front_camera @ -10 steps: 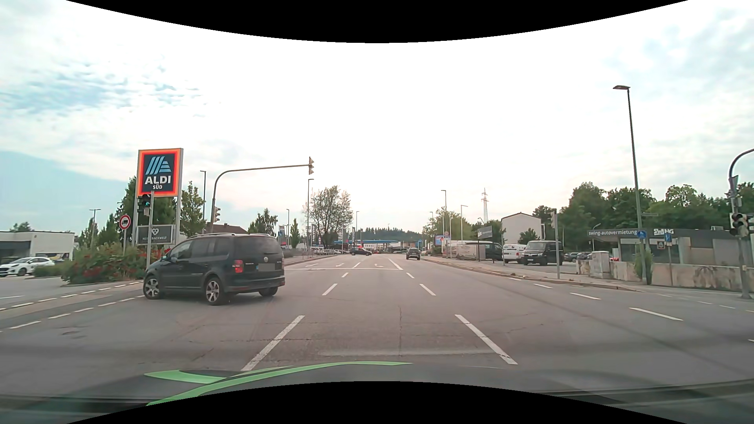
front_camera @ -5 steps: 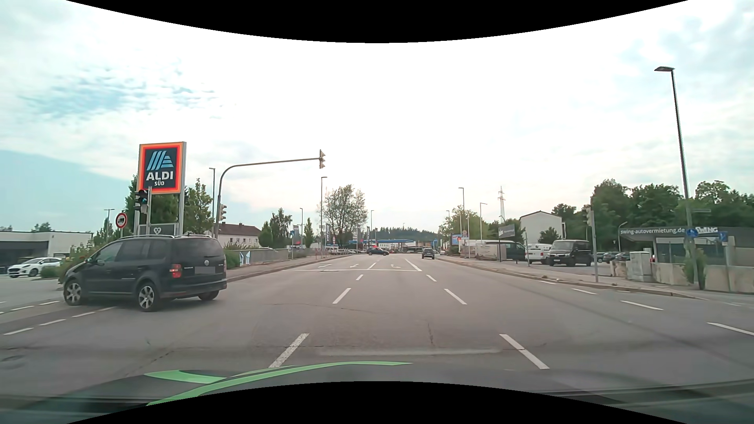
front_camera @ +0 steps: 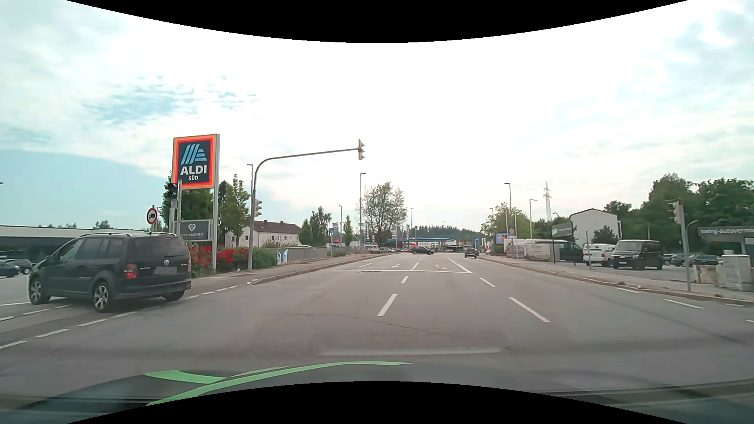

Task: Follow the waypoints while adhering to traffic rules and regulations

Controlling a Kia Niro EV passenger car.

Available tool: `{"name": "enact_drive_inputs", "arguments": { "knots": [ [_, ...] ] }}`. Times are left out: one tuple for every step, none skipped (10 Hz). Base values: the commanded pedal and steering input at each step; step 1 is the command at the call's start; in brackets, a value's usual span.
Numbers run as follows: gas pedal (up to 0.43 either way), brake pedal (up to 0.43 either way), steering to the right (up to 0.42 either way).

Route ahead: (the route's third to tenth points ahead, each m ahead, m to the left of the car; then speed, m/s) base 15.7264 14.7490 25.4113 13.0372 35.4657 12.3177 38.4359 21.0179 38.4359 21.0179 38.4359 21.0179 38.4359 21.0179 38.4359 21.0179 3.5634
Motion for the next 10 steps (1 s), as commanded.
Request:
{"name": "enact_drive_inputs", "arguments": {
  "knots": [
    [0.118,0.0,-0.338],
    [0.118,0.0,-0.347],
    [0.118,0.0,-0.362],
    [0.118,0.0,-0.375],
    [0.118,0.0,-0.392],
    [0.118,0.0,-0.411],
    [0.11,0.0,-0.429],
    [0.087,0.0,-0.443],
    [0.087,0.0,-0.45],
    [0.087,0.0,-0.45]
  ]
}}
